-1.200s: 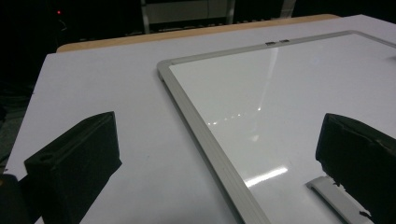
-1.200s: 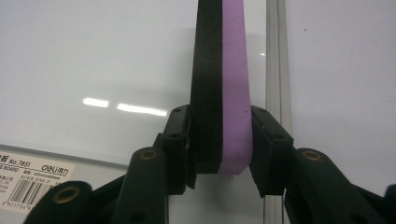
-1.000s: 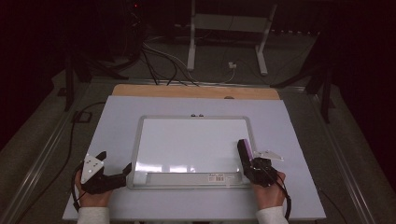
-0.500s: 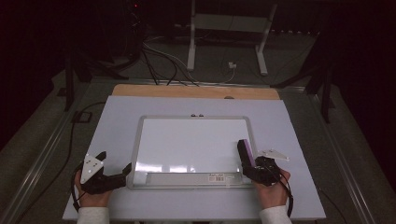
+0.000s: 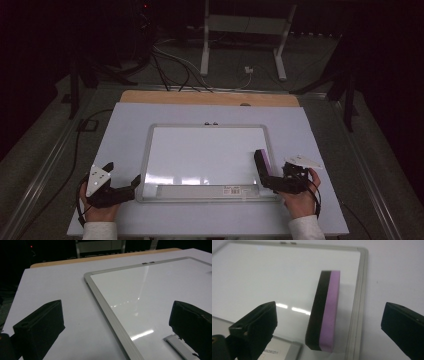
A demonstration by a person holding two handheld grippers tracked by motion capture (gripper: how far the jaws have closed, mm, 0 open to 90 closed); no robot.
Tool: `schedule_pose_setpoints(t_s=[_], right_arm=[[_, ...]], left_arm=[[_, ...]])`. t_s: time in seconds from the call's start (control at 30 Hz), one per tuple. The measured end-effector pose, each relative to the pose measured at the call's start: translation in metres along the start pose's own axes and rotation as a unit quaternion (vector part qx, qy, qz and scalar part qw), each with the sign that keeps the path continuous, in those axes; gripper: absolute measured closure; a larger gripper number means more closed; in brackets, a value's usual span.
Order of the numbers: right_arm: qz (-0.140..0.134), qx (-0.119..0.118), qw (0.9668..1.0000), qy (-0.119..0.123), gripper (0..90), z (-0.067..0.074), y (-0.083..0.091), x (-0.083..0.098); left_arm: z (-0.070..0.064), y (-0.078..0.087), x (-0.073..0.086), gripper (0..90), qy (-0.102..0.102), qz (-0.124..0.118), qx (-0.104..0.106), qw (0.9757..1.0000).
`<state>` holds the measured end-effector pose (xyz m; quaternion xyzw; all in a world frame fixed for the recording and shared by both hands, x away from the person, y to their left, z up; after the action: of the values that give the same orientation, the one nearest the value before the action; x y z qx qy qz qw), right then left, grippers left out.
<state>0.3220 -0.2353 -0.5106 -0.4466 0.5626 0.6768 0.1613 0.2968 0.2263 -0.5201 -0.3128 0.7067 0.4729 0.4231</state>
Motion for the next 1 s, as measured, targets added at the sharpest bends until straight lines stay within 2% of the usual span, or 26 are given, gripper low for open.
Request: schedule_pose_setpoints(t_s=[0.13,0.23,0.43,0.7,0.8,0.9,1.0], right_arm=[[-0.046,-0.003,0.9988,0.018,0.0,-0.007,0.012,-0.002],[-0.073,-0.009,0.9971,0.022,0.0,-0.012,0.020,-0.002],[-0.118,-0.010,0.9917,0.050,0.0,-0.022,0.031,0.006],[-0.147,0.007,0.9866,0.070,0.0,-0.034,0.045,0.022],[-0.155,0.009,0.9854,0.069,0.0,-0.038,0.047,0.027],[-0.159,0.010,0.9858,0.055,0.0,-0.043,0.047,0.030],[-0.161,0.013,0.9854,0.053,0.0,-0.044,0.047,0.031]], left_arm=[[0.000,0.001,-0.001,0.7,0.003,-0.004,0.002,1.0000],[0.000,0.002,-0.003,0.7,0.007,-0.008,0.004,0.9999],[-0.002,0.006,-0.006,0.7,0.009,-0.016,0.010,0.9998],[-0.004,0.010,-0.010,0.7,0.010,-0.031,0.017,0.9993],[-0.005,0.012,-0.012,0.7,0.010,-0.036,0.021,0.9991],[-0.007,0.015,-0.014,0.6,0.006,-0.041,0.026,0.9988],[-0.010,0.017,-0.017,0.6,0.005,-0.049,0.030,0.9983]])
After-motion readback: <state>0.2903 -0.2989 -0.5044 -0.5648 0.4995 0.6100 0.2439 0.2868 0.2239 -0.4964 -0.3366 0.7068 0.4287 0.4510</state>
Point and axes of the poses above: each handheld gripper's, and its own axes: y roughly backward along the jaws, x roughly out of its underside, z roughly to its left, the point moved 8 cm from there along -y, roughly forward along the jaws, and after that the axes turned 11 degrees about y, right-handed, at the moved point
